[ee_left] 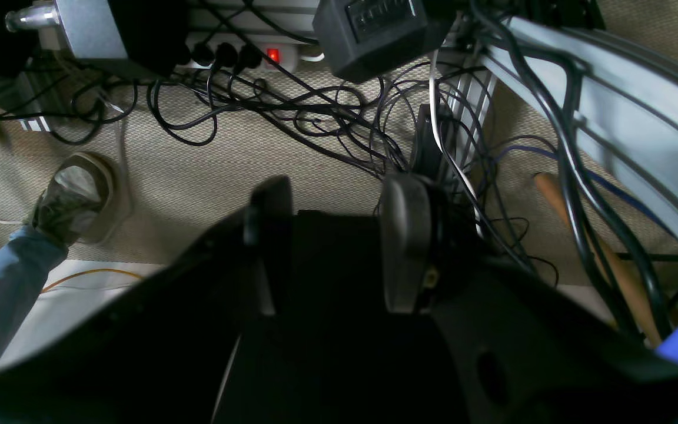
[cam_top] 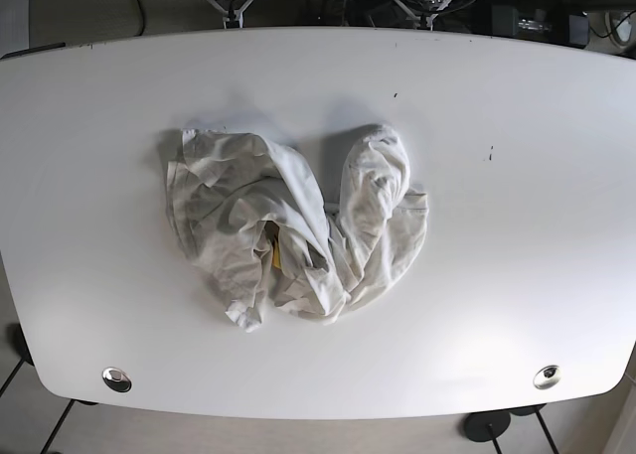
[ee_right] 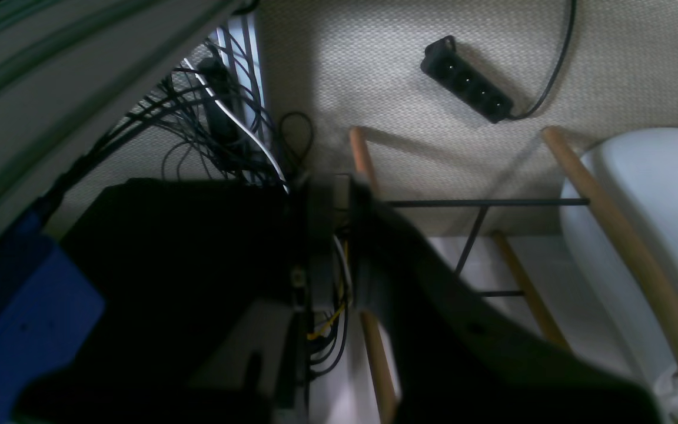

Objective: Fold the T-shirt properly

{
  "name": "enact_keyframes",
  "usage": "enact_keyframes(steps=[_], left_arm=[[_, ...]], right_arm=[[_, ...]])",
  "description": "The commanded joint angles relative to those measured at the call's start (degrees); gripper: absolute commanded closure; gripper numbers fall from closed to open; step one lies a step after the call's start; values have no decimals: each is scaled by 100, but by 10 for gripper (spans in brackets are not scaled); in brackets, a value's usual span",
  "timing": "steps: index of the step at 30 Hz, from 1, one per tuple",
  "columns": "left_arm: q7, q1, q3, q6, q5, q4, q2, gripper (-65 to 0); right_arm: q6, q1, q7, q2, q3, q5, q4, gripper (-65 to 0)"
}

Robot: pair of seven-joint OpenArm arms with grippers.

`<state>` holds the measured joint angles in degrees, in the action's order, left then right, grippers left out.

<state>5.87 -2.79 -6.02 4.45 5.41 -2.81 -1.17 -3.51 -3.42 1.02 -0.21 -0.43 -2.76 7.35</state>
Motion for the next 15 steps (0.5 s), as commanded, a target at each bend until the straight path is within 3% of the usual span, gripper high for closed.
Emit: enact_keyframes(steps=[1, 2, 10, 15], left_arm=[[240, -302, 25, 42, 41, -258, -64, -219], [244, -227, 26, -27, 79, -242, -63, -221], [253, -227, 26, -27, 79, -260, -142, -221], [261, -236, 18, -27, 79, -260, -142, -219]], right_arm=[[-28, -246, 409, 8, 5, -30, 8, -47], [39, -199, 483, 52, -6, -18, 43, -38], [39, -199, 483, 52, -6, -18, 60, -36], [-5, -682, 457, 52, -6, -27, 983, -36]])
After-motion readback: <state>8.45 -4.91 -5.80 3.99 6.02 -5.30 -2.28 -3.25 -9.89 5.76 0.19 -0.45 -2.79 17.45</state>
